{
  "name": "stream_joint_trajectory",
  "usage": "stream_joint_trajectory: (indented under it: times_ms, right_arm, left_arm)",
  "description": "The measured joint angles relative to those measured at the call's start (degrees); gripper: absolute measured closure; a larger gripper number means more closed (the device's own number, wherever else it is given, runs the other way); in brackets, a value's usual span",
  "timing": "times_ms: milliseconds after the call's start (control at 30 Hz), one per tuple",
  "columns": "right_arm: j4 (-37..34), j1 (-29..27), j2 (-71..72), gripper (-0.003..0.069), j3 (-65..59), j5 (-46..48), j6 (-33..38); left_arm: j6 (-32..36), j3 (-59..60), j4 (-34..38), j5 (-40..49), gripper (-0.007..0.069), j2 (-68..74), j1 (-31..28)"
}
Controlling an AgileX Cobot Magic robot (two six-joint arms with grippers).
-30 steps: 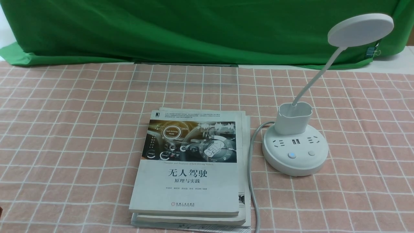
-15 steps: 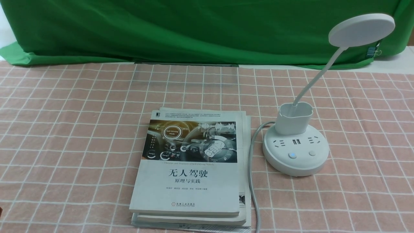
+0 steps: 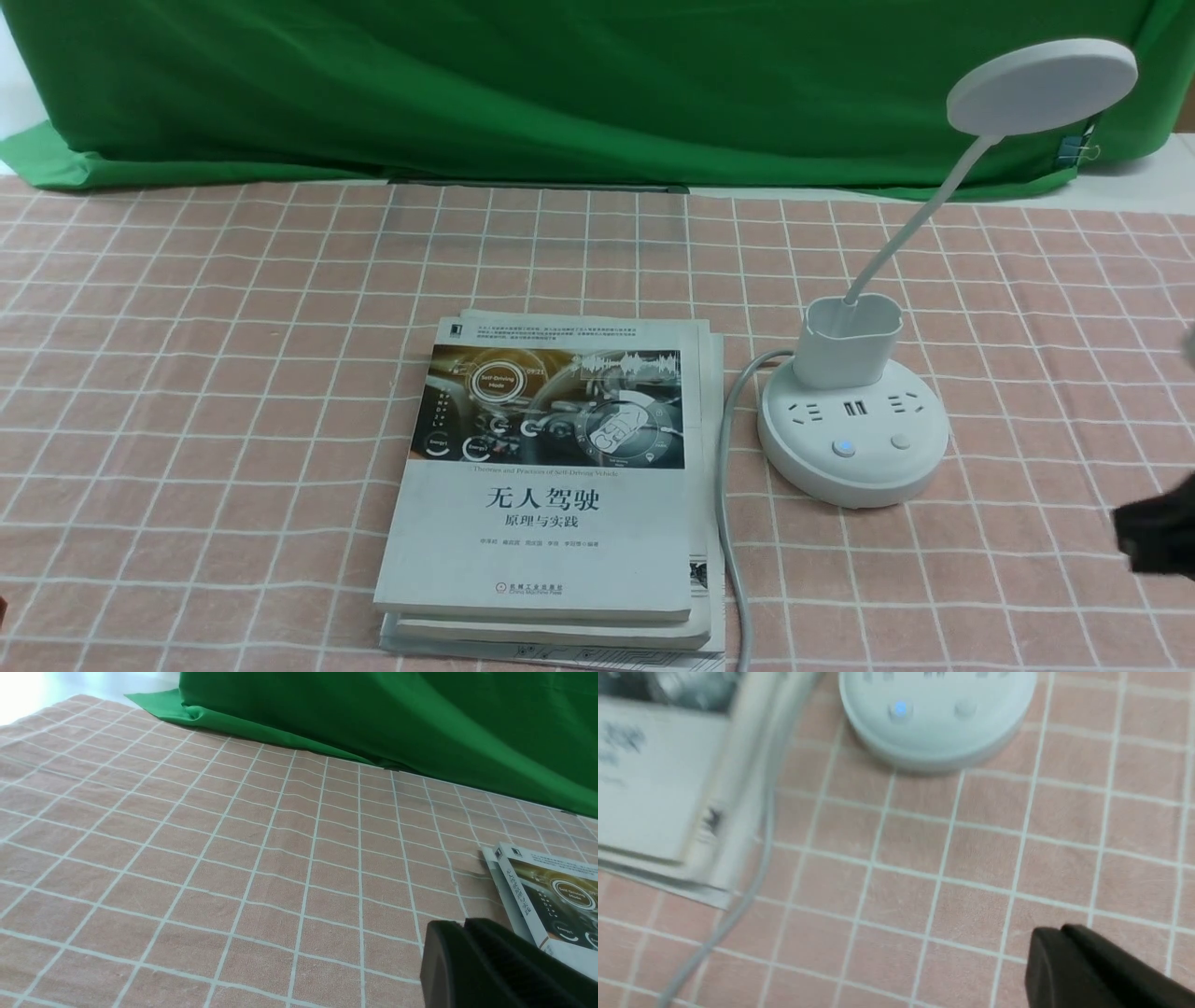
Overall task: Turn on the table lamp on the pink coffee tablecloth with your hand.
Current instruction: 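Press the button on the base of the white desk lamp with the right gripper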
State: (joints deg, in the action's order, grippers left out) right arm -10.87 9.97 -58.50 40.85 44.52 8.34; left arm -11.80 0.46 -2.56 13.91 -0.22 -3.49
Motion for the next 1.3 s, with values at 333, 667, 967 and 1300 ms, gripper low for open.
stream_joint_trajectory:
  times_ms: [333, 667, 967, 1300]
  right_arm:
    - [0.17, 6.19, -20.86, 0.0627, 10.73, -1.96, 3.79]
    - [0.24, 7.42, -34.86, 0.0627, 19.56, -6.13, 4.96]
    - [1.14, 6.83, -42.37, 0.0627, 23.23, -7.62, 5.07]
    - [1.36, 5.55, -42.8, 0.0627, 23.34, -9.08, 4.95]
  left_arm:
    - [0.0, 0.0, 0.0, 0.0, 0.0606, 0.0, 0.0]
    - [-0.19, 0.0, 0.0, 0.0, 0.0606, 0.0, 0.0]
    - [-0.07, 0.0, 0.0, 0.0, 0.0606, 0.0, 0.0]
    - [-0.07, 0.0, 0.0, 0.0, 0.0606, 0.0, 0.0]
